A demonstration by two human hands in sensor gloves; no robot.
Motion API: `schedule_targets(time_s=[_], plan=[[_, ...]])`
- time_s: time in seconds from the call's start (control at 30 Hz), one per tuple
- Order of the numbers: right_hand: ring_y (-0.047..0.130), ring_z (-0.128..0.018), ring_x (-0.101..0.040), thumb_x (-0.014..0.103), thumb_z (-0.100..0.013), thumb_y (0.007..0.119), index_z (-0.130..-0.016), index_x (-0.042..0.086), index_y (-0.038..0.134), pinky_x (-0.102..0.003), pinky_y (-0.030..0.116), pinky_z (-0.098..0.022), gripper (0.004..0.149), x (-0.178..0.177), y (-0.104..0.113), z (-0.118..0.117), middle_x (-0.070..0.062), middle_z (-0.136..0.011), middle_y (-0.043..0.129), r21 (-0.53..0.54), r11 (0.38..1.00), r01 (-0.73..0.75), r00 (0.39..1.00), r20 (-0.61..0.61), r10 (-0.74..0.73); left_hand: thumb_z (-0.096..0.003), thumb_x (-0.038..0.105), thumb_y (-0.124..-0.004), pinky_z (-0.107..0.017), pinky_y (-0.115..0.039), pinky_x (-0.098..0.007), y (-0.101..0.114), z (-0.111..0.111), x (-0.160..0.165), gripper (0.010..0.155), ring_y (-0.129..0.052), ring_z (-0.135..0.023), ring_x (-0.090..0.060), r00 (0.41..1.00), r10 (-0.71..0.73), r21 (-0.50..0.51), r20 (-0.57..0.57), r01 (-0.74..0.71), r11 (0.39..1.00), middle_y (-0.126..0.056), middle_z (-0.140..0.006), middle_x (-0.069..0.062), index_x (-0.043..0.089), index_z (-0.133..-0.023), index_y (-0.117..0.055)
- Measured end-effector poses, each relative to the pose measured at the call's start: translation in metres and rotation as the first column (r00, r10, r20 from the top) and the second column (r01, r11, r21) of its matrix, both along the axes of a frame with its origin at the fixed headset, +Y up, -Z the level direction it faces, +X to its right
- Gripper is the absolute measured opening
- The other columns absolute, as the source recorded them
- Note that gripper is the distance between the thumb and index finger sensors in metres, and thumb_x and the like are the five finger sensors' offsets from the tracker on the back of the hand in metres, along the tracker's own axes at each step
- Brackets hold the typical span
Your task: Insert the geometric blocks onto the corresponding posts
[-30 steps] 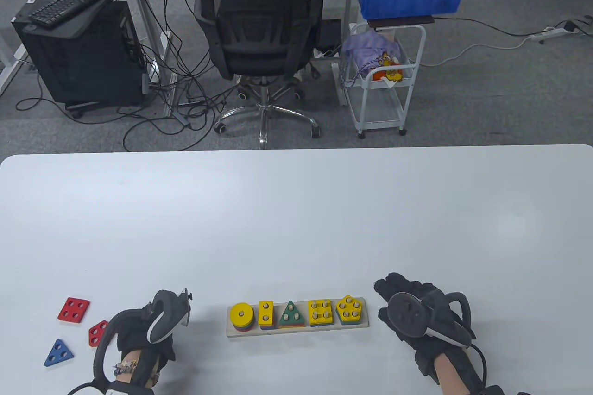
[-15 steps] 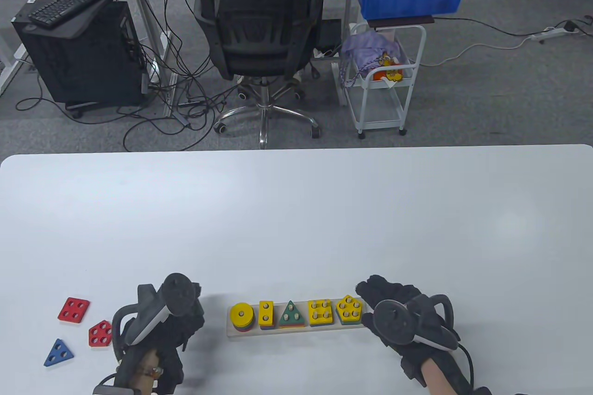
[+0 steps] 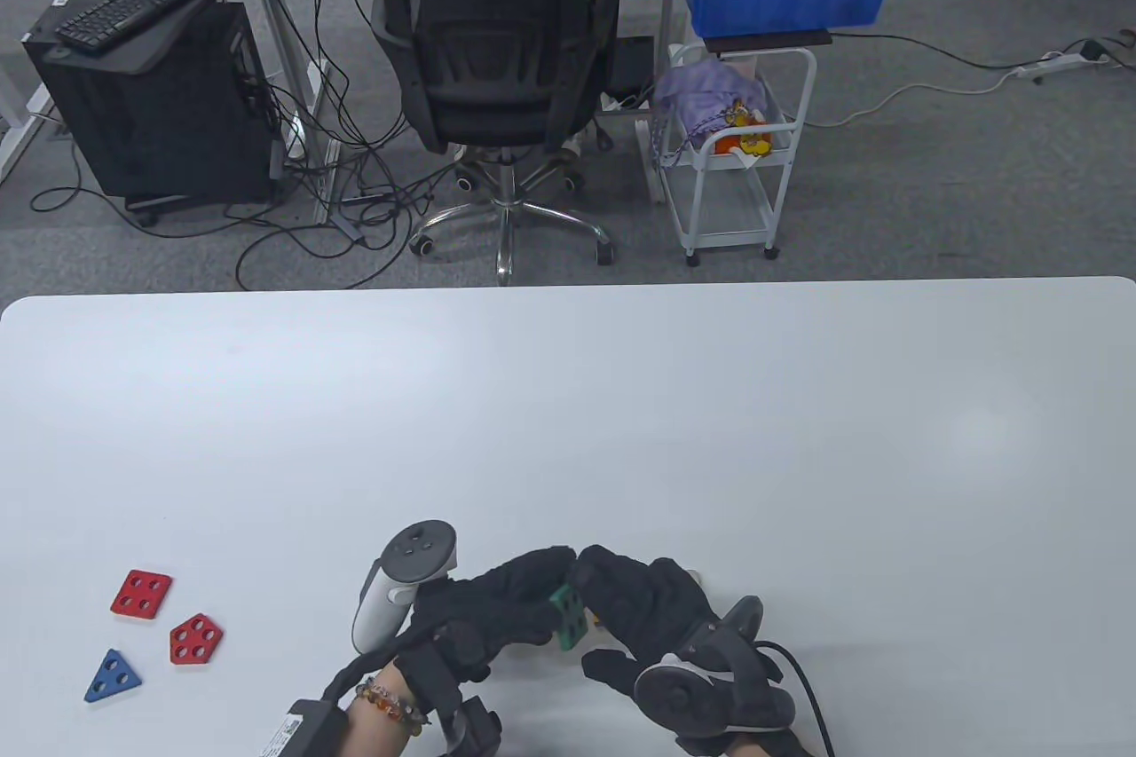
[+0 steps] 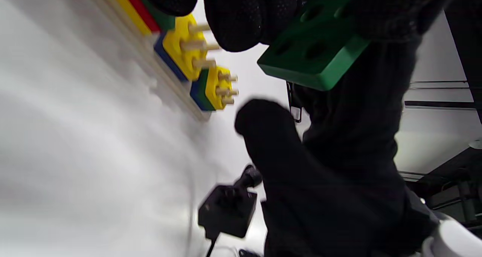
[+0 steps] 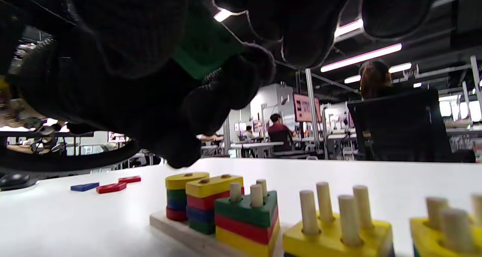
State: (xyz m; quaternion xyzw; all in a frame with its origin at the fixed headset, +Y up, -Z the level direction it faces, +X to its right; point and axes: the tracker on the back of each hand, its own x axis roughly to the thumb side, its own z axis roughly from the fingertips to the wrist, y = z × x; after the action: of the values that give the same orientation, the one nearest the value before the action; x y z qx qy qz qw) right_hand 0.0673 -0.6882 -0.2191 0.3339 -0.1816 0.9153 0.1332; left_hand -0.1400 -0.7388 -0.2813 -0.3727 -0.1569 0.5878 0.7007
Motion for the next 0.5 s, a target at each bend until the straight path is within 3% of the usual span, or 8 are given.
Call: schedule_targets(time_s=[0.13, 0.3, 0.5], plan=[[0.082, -0.087, -0.034, 0.045, -0.036, 0.087, -0.099, 0.021, 0.054, -0.064, 0.069, -0.058, 0.075, 0.001, -0.002, 0.001, -0.008, -0.1, 0.071, 0.044, 0.998, 0.039, 0.999, -0.008, -0.039, -0.0372, 0.056, -0.083, -0.078, -0.06, -0.047, -0.003, 0.001, 0.006, 0.083, -0.079, -0.098, -0.012, 1.0, 0.016, -0.011, 0.015, -0.016, 1.0, -0.069, -0.108, 0.011, 0.035, -0.107, -0.042], [0.082, -0.085, -0.037, 0.042, -0.037, 0.087, -0.099, 0.016, 0.056, -0.065, 0.069, -0.057, 0.075, -0.001, -0.001, 0.001, -0.013, -0.097, 0.073, 0.089, 0.994, 0.064, 0.998, -0.028, -0.061, -0.0409, 0.055, -0.079, -0.08, -0.058, -0.047, -0.006, 0.001, 0.007, 0.08, -0.075, -0.102, -0.012, 0.996, 0.077, -0.047, 0.034, -0.075, 0.996, -0.064, -0.112, 0.012, 0.036, -0.108, -0.039], [0.08, -0.084, -0.044, 0.036, -0.041, 0.084, -0.101, 0.01, 0.052, -0.068, 0.066, -0.057, 0.073, 0.008, -0.002, -0.01, -0.02, -0.099, 0.069, 0.059, 0.998, 0.032, 0.999, 0.031, -0.034, -0.0409, 0.058, -0.075, -0.079, -0.058, -0.047, 0.018, 0.0, -0.013, 0.074, -0.075, -0.102, -0.016, 0.999, -0.014, 0.138, -0.05, 0.021, 0.99, -0.066, -0.112, 0.011, 0.039, -0.107, -0.046]])
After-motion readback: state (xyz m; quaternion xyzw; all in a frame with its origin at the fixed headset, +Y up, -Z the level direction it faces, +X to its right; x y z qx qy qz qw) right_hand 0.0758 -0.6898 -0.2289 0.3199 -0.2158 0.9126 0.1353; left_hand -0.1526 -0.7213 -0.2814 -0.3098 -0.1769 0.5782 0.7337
